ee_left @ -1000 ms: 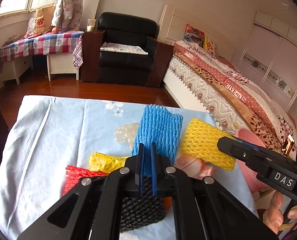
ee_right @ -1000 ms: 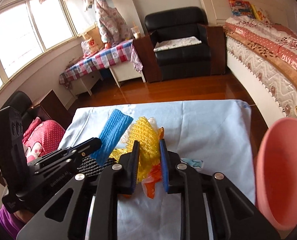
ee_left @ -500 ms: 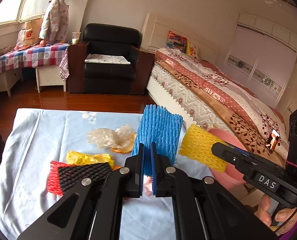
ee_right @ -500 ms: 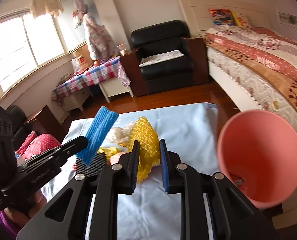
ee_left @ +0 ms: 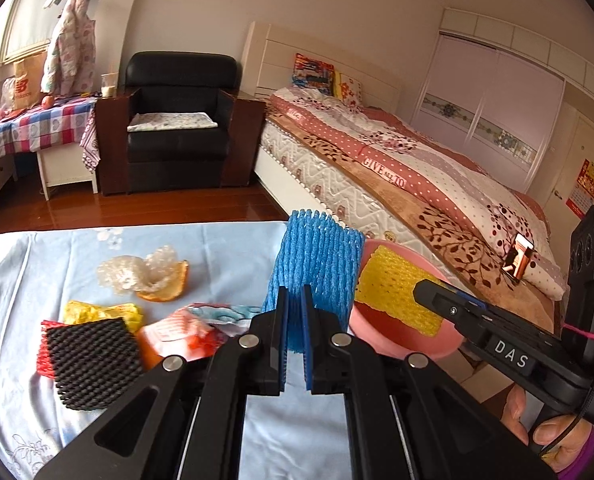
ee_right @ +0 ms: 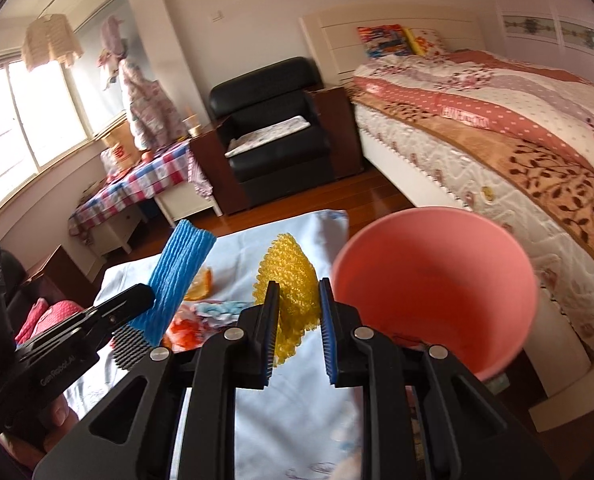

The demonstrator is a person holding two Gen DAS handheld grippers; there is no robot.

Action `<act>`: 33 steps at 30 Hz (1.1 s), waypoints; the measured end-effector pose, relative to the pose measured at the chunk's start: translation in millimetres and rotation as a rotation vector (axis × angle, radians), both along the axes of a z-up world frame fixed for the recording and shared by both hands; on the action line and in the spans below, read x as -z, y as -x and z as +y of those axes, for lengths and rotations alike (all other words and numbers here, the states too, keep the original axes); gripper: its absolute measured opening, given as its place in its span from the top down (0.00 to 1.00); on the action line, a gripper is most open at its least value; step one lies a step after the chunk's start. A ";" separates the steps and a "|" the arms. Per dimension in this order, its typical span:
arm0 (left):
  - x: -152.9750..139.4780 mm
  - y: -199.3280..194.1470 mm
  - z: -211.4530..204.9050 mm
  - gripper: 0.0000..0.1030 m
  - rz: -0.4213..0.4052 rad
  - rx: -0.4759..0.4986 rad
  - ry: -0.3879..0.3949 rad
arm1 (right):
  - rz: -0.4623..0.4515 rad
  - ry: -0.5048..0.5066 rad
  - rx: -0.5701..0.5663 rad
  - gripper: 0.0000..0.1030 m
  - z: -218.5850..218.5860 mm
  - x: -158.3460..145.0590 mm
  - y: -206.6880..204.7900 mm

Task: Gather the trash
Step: 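Carry both foam nets over the pink bucket and release them inside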

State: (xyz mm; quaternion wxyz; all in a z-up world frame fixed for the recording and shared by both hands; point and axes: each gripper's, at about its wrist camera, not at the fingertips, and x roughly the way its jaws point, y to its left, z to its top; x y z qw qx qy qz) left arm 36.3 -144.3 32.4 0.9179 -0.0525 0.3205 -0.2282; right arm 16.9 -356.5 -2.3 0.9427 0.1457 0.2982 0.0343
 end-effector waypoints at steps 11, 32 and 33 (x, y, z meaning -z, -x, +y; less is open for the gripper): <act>7.3 3.3 -71.6 0.95 0.003 0.090 -0.054 | 0.022 0.006 0.130 0.81 -58.7 10.5 11.5; 39.8 -38.2 -138.6 0.95 0.083 0.109 -0.121 | 0.082 0.037 0.204 0.81 -92.7 33.0 -5.0; 41.5 -39.7 -139.7 0.95 0.087 0.111 -0.124 | 0.084 0.038 0.206 0.81 -92.1 32.7 -5.2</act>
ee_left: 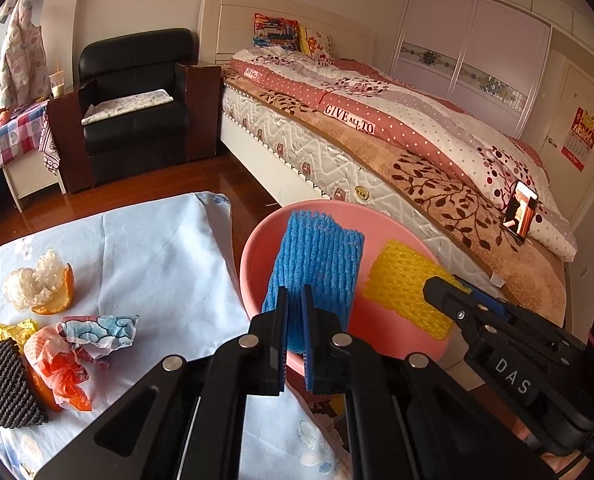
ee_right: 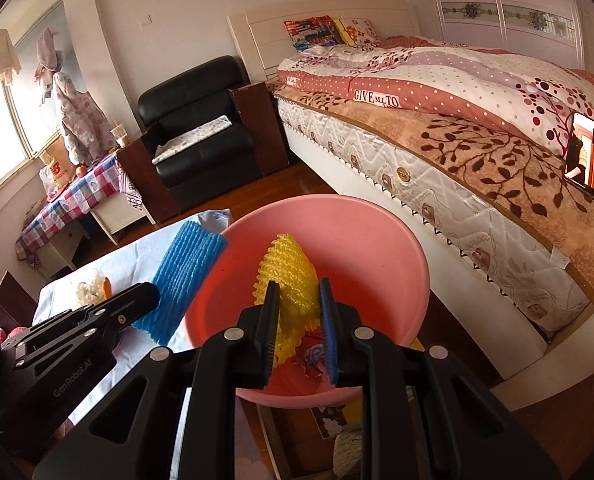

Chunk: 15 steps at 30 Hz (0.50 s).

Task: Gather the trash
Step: 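Carry both foam nets over the pink bucket and release them inside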

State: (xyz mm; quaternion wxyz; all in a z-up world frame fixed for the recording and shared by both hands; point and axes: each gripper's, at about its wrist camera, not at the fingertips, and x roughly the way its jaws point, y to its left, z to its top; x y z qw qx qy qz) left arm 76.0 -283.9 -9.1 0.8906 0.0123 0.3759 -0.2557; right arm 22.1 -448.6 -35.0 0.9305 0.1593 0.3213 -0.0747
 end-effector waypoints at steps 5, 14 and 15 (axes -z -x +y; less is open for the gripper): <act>7.6 -4.7 -5.8 0.94 0.018 0.006 -0.007 | 0.012 0.004 0.011 0.81 -5.6 2.6 -4.7; 11.0 -6.6 -7.3 0.94 0.023 0.009 -0.004 | 0.023 0.002 0.017 0.80 -8.0 6.3 -8.7; 10.5 -6.4 -6.8 0.92 0.019 0.009 -0.002 | 0.024 -0.001 0.017 0.81 -8.6 6.8 -9.0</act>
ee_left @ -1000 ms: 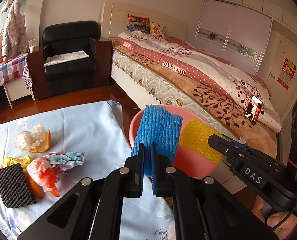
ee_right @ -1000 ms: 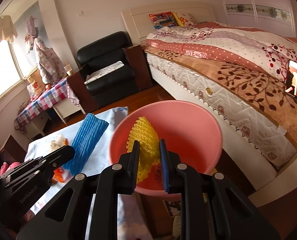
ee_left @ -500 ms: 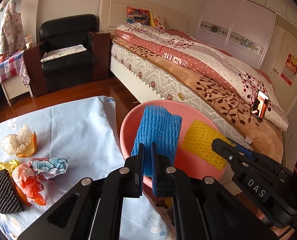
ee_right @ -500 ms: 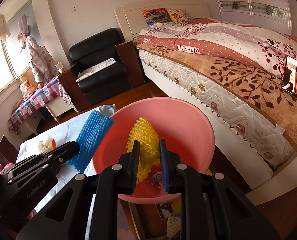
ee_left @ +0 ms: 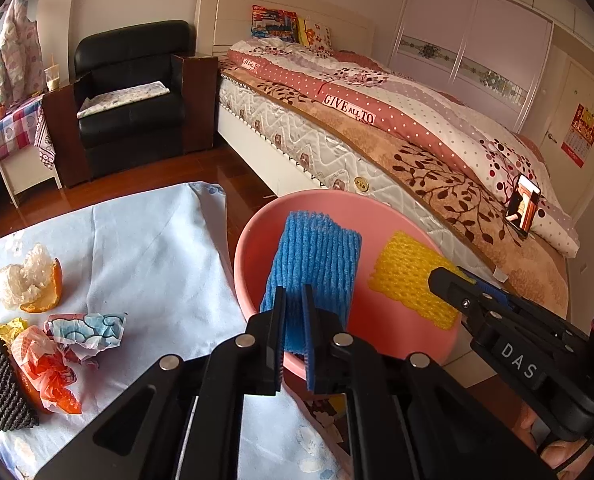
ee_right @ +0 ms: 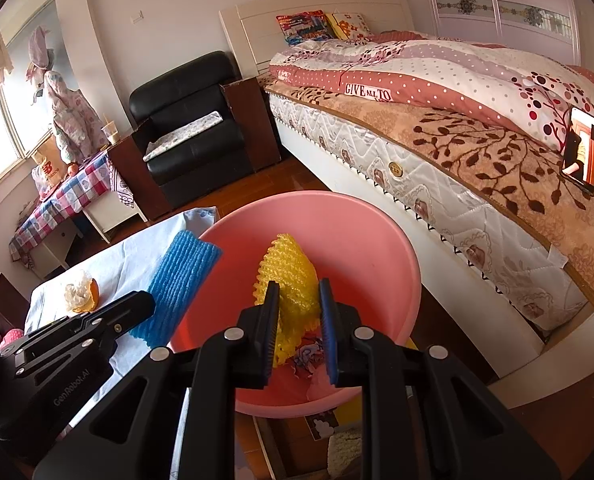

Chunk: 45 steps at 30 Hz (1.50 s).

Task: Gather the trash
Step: 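Carry both foam nets over the pink bucket and release them inside, then grasp the black foam net with the left tool while the right tool grasps the orange-and-white wrapper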

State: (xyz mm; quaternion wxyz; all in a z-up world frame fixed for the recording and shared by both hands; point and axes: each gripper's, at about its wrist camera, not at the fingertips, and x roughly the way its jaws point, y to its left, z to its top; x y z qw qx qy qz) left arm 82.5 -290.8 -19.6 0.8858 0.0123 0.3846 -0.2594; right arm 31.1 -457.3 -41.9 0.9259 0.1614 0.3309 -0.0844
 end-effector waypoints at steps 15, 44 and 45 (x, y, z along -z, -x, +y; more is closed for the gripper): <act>-12.4 6.6 15.2 0.53 -0.017 -0.006 0.050 | -0.008 -0.041 0.000 0.63 -7.2 3.8 -0.4; -42.1 59.9 168.3 0.49 -0.186 -0.292 0.028 | -0.113 -0.012 -0.198 0.61 90.3 -28.1 23.4; -41.3 62.3 178.6 0.49 -0.192 -0.311 0.021 | -0.112 -0.012 -0.211 0.61 96.5 -28.0 23.4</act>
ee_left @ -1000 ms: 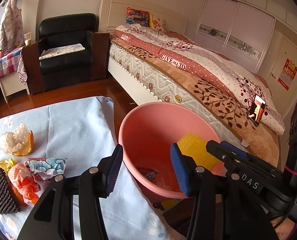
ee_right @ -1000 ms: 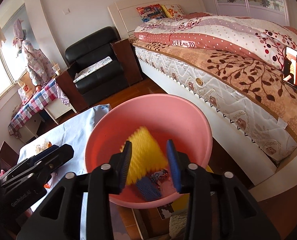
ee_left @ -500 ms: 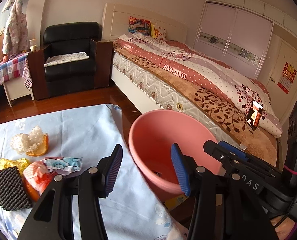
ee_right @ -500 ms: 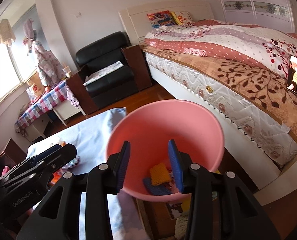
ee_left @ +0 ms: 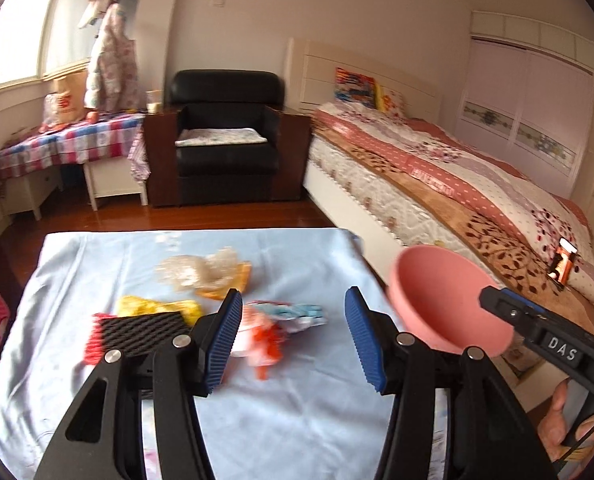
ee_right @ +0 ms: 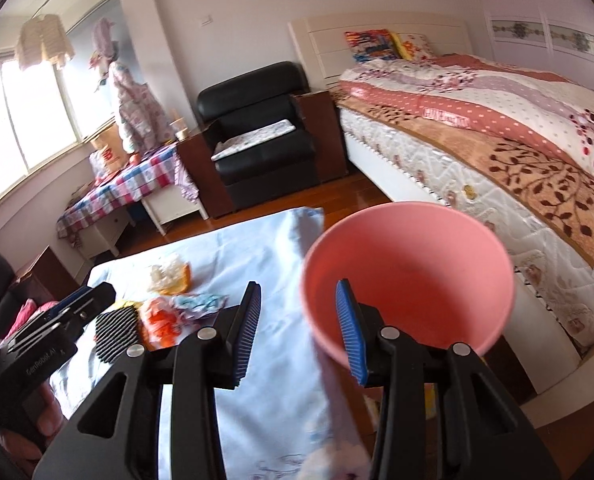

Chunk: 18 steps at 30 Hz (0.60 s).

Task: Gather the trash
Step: 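Grasp the black foam net with the left tool while the right tool grasps the orange-and-white wrapper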

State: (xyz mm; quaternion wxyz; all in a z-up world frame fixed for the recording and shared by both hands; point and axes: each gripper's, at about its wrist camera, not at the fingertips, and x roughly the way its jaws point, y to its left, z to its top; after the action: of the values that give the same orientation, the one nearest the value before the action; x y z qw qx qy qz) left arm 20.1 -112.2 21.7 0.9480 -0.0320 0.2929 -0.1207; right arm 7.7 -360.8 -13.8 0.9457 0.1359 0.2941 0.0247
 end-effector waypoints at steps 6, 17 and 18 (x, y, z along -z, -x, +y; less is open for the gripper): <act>9.1 14.9 60.8 0.49 -0.002 -0.113 -0.020 | 0.011 0.008 -0.096 0.61 38.1 3.9 -7.1; 58.9 16.9 127.1 0.49 0.153 -0.228 0.015 | 0.066 0.016 -0.295 0.61 115.3 19.3 -29.8; 63.5 15.0 129.3 0.49 0.172 -0.233 0.024 | 0.071 0.020 -0.307 0.61 120.1 21.0 -31.8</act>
State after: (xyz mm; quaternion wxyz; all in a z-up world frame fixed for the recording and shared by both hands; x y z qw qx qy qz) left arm 5.1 17.1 -41.8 0.9266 -0.0872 0.3657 -0.0103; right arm 39.5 -240.7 -34.8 0.9211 0.0808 0.3451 0.1613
